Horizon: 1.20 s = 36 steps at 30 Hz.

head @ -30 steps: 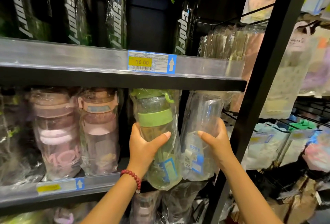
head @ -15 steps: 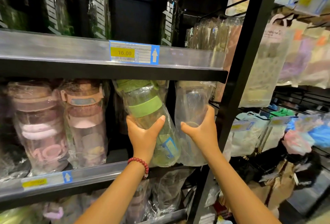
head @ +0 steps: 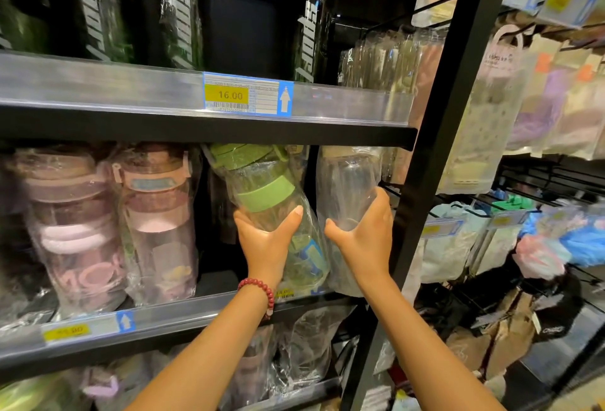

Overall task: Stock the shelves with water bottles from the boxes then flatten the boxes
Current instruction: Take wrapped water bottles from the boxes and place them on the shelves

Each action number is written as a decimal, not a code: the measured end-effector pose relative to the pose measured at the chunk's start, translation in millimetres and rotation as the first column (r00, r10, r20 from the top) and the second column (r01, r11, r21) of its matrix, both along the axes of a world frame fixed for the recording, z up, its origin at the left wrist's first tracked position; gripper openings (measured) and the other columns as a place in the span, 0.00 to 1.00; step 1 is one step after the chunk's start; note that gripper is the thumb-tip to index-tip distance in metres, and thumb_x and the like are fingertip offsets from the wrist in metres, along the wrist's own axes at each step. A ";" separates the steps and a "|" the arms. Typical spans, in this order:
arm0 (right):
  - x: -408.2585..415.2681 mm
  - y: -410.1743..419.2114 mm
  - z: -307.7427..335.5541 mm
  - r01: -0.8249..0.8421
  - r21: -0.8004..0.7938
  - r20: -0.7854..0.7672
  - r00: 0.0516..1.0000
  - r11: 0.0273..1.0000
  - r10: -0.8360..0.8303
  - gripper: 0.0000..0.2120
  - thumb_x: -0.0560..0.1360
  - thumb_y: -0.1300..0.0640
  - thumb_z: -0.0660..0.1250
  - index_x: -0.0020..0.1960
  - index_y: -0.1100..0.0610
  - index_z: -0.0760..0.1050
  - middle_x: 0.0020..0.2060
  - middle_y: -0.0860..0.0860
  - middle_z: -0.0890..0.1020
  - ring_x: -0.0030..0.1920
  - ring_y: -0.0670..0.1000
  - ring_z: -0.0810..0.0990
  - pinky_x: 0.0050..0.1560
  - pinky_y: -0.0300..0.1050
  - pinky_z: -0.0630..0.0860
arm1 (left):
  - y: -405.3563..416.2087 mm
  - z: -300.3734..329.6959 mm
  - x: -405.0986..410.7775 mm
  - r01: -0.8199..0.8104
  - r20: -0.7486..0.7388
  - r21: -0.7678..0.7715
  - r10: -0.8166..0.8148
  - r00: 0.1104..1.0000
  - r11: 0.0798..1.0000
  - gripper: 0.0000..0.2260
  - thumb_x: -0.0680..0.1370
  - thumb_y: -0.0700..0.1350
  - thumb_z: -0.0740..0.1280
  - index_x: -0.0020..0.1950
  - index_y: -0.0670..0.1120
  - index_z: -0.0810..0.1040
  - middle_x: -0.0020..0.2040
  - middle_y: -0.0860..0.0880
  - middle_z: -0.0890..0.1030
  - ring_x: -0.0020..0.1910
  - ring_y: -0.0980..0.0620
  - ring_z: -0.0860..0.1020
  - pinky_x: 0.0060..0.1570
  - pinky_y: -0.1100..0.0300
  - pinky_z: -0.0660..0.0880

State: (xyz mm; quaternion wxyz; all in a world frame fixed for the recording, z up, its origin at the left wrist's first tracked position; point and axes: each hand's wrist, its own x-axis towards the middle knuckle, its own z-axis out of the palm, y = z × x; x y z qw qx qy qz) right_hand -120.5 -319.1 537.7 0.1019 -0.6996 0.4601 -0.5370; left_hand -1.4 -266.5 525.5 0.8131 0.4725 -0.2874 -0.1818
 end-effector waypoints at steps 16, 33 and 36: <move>-6.0 13.1 -0.2 -0.116 0.083 0.007 0.993 0.990 0.116 0.43 0.63 0.51 0.77 0.71 0.57 0.59 0.61 0.50 0.71 0.61 0.51 0.71 0.58 0.45 0.73 | -8.3 -4.1 10.7 -0.082 0.052 0.062 0.079 0.996 0.995 0.33 0.64 0.41 0.80 0.61 0.48 0.64 0.54 0.56 0.73 0.52 0.61 0.74 0.51 0.70 0.70; -3.9 -0.7 -9.9 -0.711 0.284 0.771 0.568 0.643 0.287 0.33 0.59 0.50 0.73 0.63 0.51 0.69 0.56 0.53 0.80 0.53 0.53 0.82 0.52 0.53 0.79 | 17.8 -17.6 63.9 -0.228 0.430 0.298 0.083 0.899 0.927 0.28 0.62 0.45 0.81 0.52 0.44 0.67 0.45 0.52 0.74 0.46 0.51 0.74 0.43 0.62 0.69; 6.6 -4.9 -11.8 -0.737 0.216 0.857 0.457 0.640 0.237 0.29 0.64 0.54 0.70 0.64 0.53 0.68 0.54 0.53 0.80 0.48 0.50 0.83 0.45 0.47 0.81 | 20.3 -18.1 68.0 -0.245 0.426 0.317 0.093 0.900 0.916 0.28 0.62 0.45 0.81 0.52 0.43 0.67 0.42 0.58 0.71 0.44 0.53 0.73 0.37 0.69 0.68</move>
